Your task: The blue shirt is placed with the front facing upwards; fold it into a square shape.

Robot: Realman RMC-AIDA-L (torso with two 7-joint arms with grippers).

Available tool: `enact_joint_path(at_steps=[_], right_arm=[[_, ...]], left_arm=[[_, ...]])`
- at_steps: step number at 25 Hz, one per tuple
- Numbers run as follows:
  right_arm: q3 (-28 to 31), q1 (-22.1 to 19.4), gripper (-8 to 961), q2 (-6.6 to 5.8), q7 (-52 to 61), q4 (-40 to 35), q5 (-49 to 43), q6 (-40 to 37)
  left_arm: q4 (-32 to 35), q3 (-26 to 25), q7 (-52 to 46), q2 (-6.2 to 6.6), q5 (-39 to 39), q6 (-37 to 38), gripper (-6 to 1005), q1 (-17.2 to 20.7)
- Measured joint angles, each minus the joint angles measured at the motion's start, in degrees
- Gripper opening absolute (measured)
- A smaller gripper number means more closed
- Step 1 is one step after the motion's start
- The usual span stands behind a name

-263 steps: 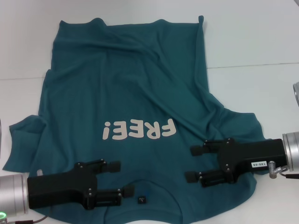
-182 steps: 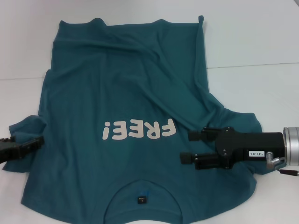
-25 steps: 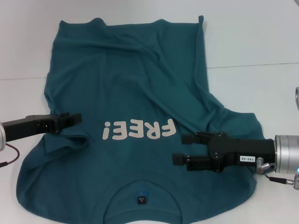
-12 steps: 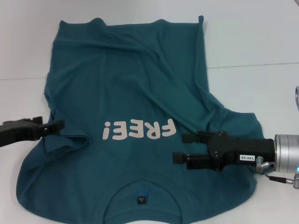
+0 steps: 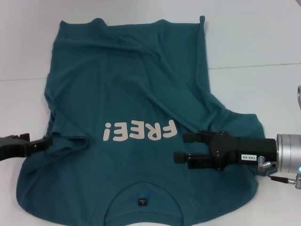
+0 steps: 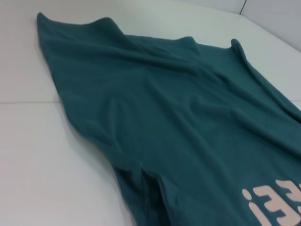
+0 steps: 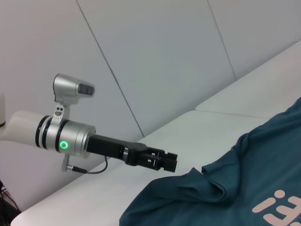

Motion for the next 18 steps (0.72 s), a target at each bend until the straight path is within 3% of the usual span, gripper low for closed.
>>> enact_joint_path(at_steps=[18], right_arm=[[-0.15,0.01,883,0.00,-0.01,0.06,0.00,-0.20]], left_arm=[[-1.32,0.00,0.95,-0.05,2.78,-0.75,799,0.52]])
